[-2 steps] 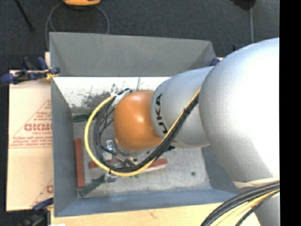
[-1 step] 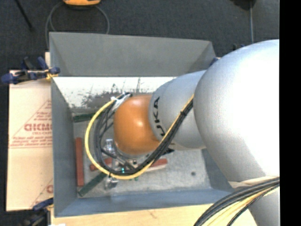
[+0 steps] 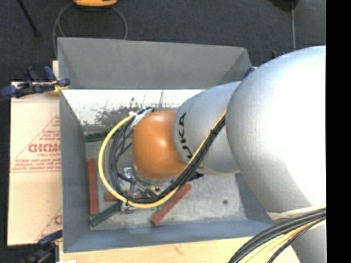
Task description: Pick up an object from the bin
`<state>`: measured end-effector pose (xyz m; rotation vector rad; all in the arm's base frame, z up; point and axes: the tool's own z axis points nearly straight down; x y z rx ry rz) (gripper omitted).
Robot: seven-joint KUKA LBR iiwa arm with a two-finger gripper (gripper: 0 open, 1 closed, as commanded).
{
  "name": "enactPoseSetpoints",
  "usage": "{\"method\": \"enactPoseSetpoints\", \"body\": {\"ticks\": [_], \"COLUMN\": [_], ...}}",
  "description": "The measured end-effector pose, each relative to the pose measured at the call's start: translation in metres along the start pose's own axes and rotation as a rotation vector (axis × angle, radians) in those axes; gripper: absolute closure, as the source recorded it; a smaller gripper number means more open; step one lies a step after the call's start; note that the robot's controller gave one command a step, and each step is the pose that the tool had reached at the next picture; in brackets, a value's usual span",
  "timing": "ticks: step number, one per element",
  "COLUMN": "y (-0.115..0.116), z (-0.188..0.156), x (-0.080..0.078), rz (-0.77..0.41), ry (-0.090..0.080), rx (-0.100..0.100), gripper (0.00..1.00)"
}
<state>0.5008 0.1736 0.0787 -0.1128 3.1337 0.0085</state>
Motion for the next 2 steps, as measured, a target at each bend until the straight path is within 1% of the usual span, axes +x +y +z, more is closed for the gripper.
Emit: {"method": "enactPoseSetpoints", "body": {"ticks": [1, 2], "y": [0.0, -0.016], "z": [0.0, -0.135], "x": [0.0, -0.003], "rz": [0.0, -0.025], "ry": [0.0, 0.002], "rx": [0.0, 0.005], "gripper": [1.0, 1.0]}}
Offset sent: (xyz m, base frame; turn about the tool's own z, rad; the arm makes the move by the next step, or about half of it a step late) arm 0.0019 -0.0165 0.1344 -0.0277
